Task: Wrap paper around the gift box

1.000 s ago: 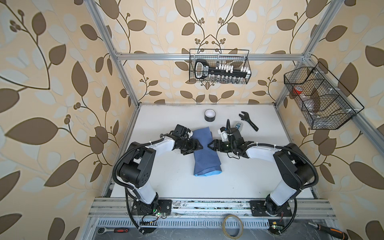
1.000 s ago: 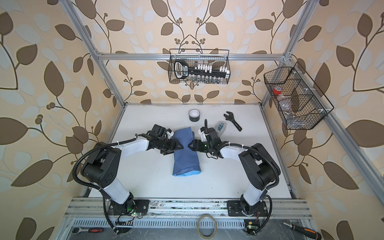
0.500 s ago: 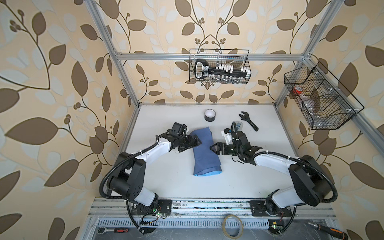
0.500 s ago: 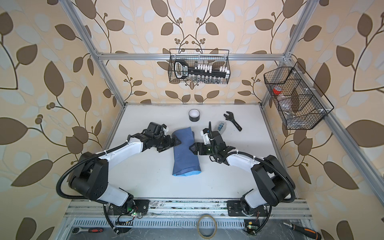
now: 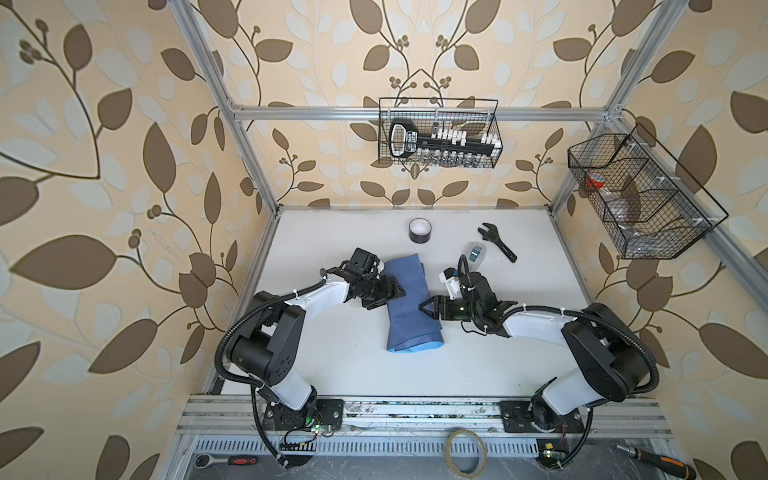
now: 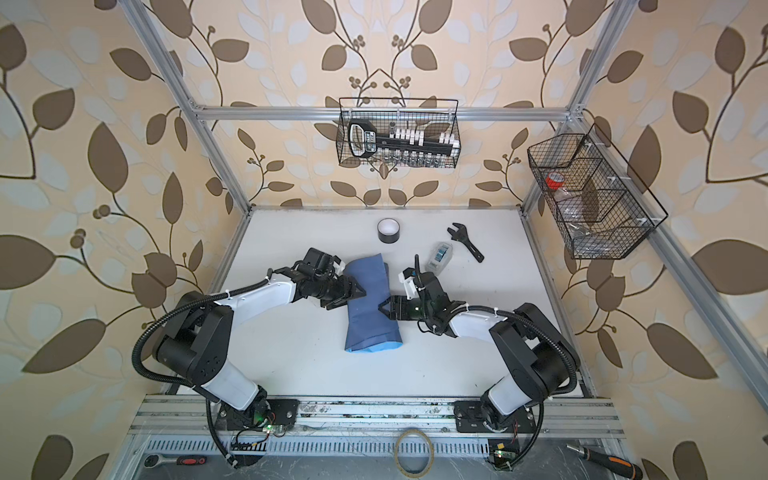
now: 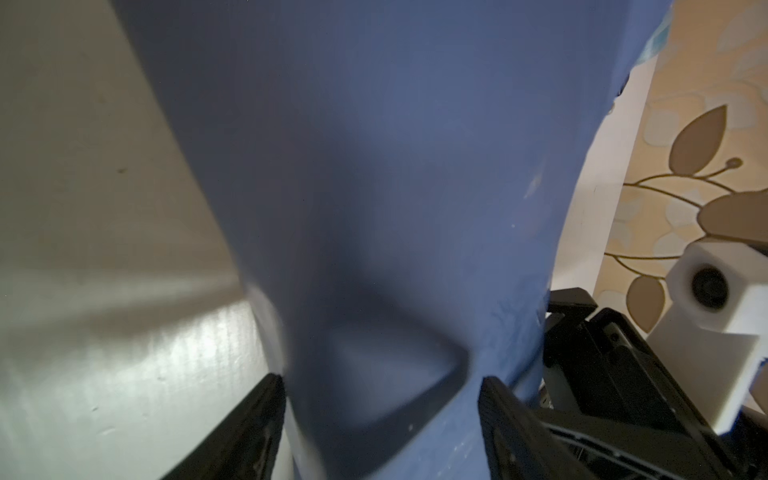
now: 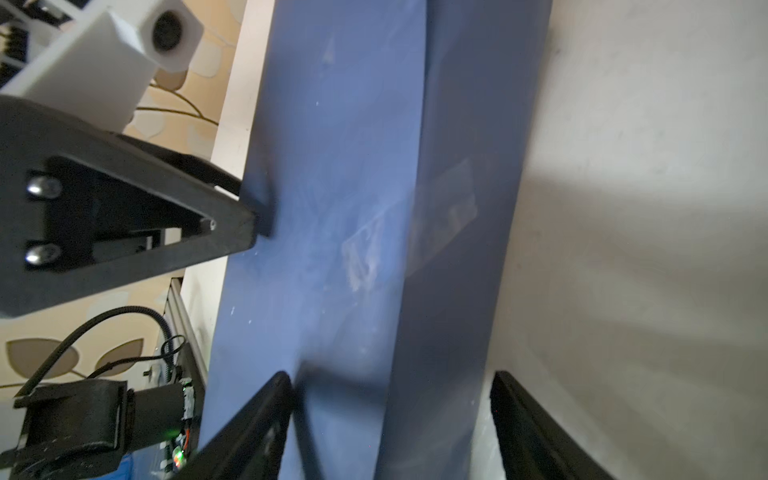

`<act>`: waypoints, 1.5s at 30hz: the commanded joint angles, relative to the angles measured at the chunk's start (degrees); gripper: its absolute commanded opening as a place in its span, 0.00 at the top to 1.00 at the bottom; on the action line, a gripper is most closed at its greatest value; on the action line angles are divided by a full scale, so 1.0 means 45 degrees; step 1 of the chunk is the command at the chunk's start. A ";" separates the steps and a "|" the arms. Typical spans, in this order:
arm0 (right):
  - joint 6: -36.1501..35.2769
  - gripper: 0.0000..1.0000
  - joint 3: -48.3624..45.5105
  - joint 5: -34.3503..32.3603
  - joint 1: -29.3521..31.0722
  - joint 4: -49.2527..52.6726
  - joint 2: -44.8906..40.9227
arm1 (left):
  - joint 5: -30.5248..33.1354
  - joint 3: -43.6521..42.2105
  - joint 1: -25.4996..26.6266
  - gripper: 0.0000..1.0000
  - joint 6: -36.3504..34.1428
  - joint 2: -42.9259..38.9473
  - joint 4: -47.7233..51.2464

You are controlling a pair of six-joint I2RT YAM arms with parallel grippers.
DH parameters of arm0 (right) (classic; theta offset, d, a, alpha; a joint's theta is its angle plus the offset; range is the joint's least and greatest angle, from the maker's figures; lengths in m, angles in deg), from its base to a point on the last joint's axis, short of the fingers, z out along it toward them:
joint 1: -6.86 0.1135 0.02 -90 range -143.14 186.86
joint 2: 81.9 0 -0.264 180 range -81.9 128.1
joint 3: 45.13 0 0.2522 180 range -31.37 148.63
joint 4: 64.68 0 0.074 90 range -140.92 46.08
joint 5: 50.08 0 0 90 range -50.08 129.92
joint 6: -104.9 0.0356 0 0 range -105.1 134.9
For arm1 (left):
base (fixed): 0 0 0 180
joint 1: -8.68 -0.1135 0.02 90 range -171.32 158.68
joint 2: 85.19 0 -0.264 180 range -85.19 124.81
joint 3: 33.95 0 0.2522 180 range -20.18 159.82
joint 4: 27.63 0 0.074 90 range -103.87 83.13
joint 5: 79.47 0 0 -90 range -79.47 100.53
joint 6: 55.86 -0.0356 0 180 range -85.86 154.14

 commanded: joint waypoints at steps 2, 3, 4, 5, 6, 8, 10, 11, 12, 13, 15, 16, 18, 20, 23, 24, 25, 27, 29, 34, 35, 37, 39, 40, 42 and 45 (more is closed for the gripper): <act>0.0367 0.23 -0.0492 0.0380 -0.0304 -0.0374 -0.0771 | -0.0567 0.0623 0.0065 0.24 -0.0175 0.0189 -0.0317; 0.0368 0.22 -0.0499 0.0353 -0.0481 -0.0304 -0.0922 | -0.0504 0.0663 0.0050 0.23 -0.0209 0.0221 -0.0293; 0.0349 0.21 -0.0456 0.0291 -0.0681 -0.0245 -0.1082 | -0.0434 0.0741 0.0050 0.23 -0.0233 0.0305 -0.0271; 0.0307 0.19 -0.0394 0.0217 -0.0875 -0.0180 -0.1186 | -0.0404 0.0825 0.0033 0.22 -0.0263 0.0398 -0.0204; 0.0273 0.18 -0.0287 0.0083 -0.1033 -0.0048 -0.1258 | -0.0384 0.0911 0.0030 0.21 -0.0291 0.0442 -0.0188; 0.0211 0.16 -0.0003 -0.0209 -0.1407 0.0169 -0.1244 | -0.0305 0.1073 0.0025 0.20 -0.0292 0.0604 -0.0117; 0.0152 0.17 0.0241 -0.0293 -0.1757 0.0154 -0.1077 | -0.0286 0.1192 0.0025 0.19 -0.0293 0.0709 -0.0097; 0.0048 0.18 0.0469 -0.0355 -0.1872 0.0206 -0.0905 | -0.0286 0.1249 0.0035 0.18 -0.0314 0.0765 -0.0097; -0.0097 0.19 0.0677 -0.0368 -0.1941 0.0388 -0.0728 | -0.0269 0.1287 0.0026 0.18 -0.0311 0.0779 -0.0088; -0.0246 0.20 0.0970 -0.0366 -0.1972 0.0593 -0.0486 | -0.0249 0.1310 0.0031 0.17 -0.0311 0.0815 -0.0058; -0.0455 0.21 0.1410 -0.0314 -0.1974 0.0860 -0.0048 | -0.0218 0.1349 0.0025 0.17 -0.0312 0.0839 -0.0059; -0.0465 0.22 0.1576 -0.0205 -0.1977 0.0851 0.0157 | -0.0208 0.1369 0.0025 0.17 -0.0311 0.0841 -0.0046; -0.0481 0.23 0.1872 -0.0033 -0.1967 0.0851 0.0571 | -0.0187 0.1384 0.0025 0.17 -0.0312 0.0877 -0.0035; -0.0543 0.24 0.2145 0.0173 -0.1905 0.0898 0.0940 | -0.0188 0.1407 0.0025 0.17 -0.0331 0.0946 -0.0027; -0.0713 0.25 0.2279 0.0239 -0.1736 0.1073 0.1282 | -0.0156 0.1467 0.0030 0.17 -0.0392 0.1029 0.0068; -0.0747 0.25 0.2270 0.0241 -0.1675 0.1104 0.1320 | -0.0149 0.1486 0.0028 0.17 -0.0405 0.1017 0.0101; -0.0801 0.25 0.2256 0.0220 -0.1631 0.1167 0.1412 | -0.0134 0.1507 0.0025 0.17 -0.0409 0.1017 0.0112; -0.0839 0.26 0.2184 0.0220 -0.1606 0.1242 0.1508 | -0.0130 0.1542 0.0028 0.17 -0.0440 0.1020 0.0143; -0.0877 0.27 0.2056 0.0158 -0.1606 0.1252 0.1561 | -0.0125 0.1545 0.0025 0.17 -0.0448 0.0997 0.0161; -0.0953 0.29 0.1861 0.0046 -0.1551 0.1291 0.1698 | -0.0091 0.1540 0.0025 0.16 -0.0490 0.1023 0.0186; -0.0964 0.29 0.1838 0.0024 -0.1494 0.1286 0.1694 | -0.0076 0.1540 0.0025 0.16 -0.0492 0.1007 0.0191; -0.0977 0.29 0.1770 -0.0032 -0.1376 0.1310 0.1647 | -0.0018 0.1586 0.0025 0.16 -0.0528 0.0977 0.0251; -0.0938 0.29 0.1725 -0.0005 -0.1229 0.1310 0.1561 | 0.0063 0.1634 0.0027 0.13 -0.0566 0.0959 0.0304; -0.0922 0.28 0.1731 0.0021 -0.1163 0.1310 0.1473 | 0.0152 0.1677 0.0028 0.12 -0.0613 0.0920 0.0357; -0.0884 0.26 0.1757 0.0140 -0.1050 0.1329 0.1222 | 0.0451 0.1779 0.0017 0.09 -0.0758 0.0818 0.0610; -0.1049 0.20 0.1627 0.0041 -0.0981 0.1671 0.0455 | 0.1057 0.1858 -0.0028 0.06 -0.0991 0.0423 0.1038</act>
